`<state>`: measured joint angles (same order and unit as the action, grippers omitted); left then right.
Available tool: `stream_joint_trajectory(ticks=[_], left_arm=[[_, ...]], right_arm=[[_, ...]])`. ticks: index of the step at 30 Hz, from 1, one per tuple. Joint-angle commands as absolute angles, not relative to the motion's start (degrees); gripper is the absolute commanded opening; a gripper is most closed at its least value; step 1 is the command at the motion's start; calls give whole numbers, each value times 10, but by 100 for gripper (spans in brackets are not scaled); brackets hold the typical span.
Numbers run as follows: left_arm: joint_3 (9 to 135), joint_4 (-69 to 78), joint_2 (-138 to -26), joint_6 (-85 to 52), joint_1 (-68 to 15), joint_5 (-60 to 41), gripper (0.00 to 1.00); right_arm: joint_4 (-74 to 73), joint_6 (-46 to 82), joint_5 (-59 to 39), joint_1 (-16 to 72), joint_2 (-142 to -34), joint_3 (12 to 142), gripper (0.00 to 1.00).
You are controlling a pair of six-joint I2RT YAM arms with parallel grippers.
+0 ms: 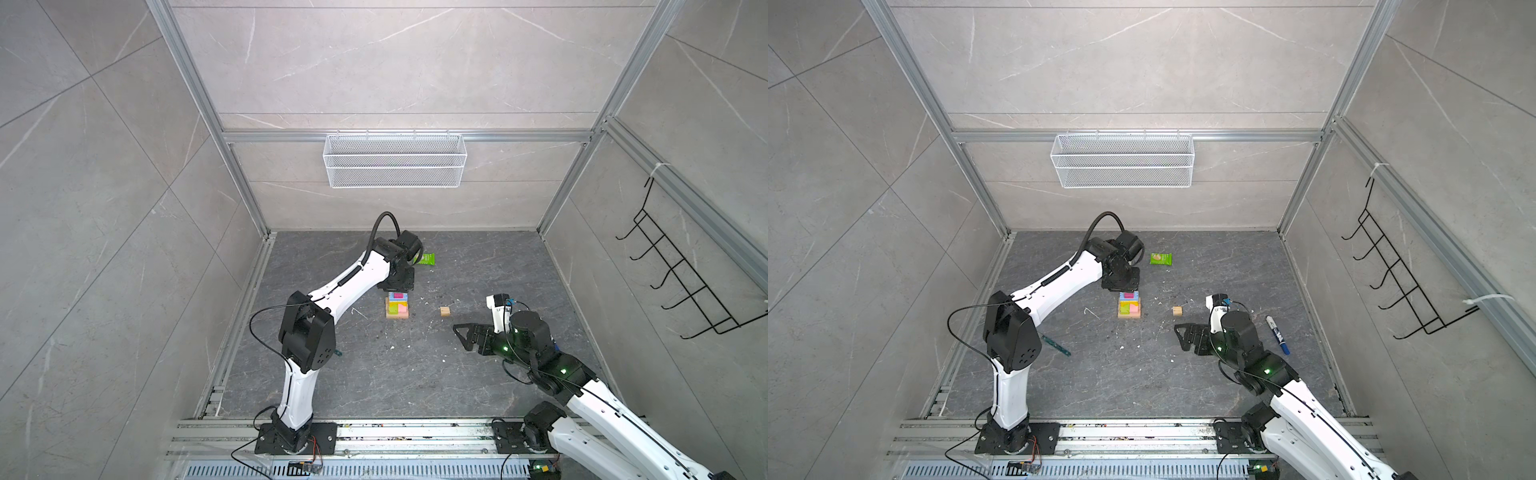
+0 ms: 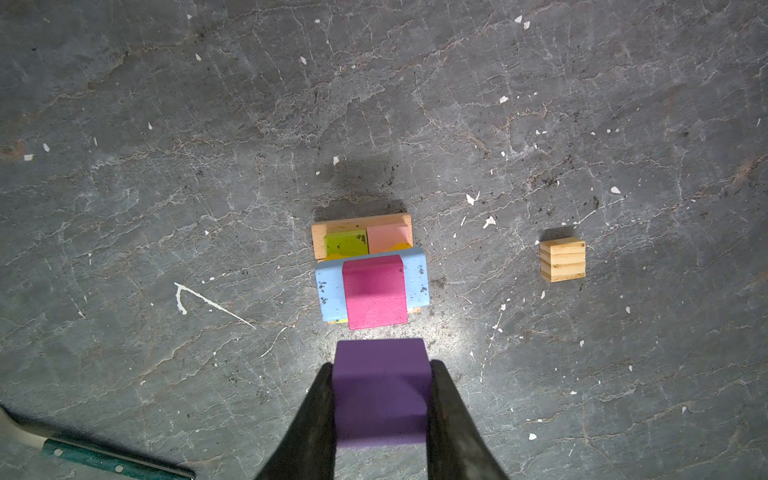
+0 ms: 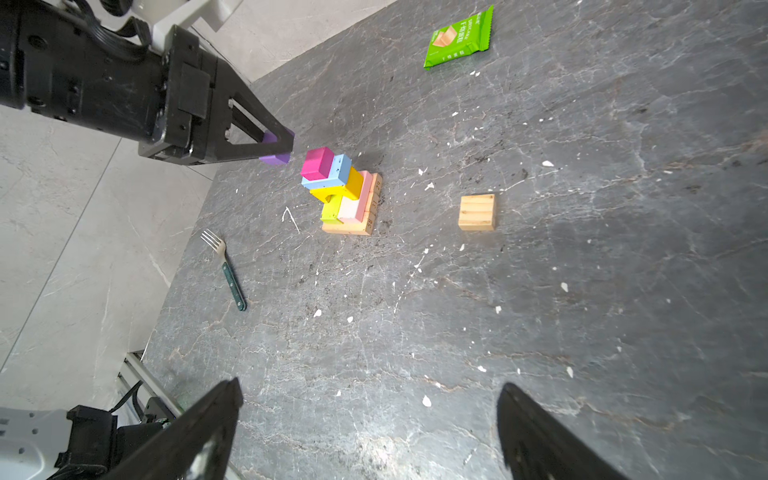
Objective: Build the wood block tower
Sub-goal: 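Lift the purple cube and carry it above the stack with the left gripper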
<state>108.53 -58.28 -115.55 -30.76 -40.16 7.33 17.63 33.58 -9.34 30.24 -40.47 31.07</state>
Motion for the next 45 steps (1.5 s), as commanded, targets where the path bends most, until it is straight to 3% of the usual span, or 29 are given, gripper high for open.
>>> stream_joint_trajectory(ticks=[1, 45], left_arm=[[1104, -581, -1157, -288, -397, 75, 6], [1064, -534, -1180, -288, -384, 59, 6]], right_arm=[[164, 332, -102, 305, -406, 316, 97], [160, 333, -105, 304, -419, 312, 97]])
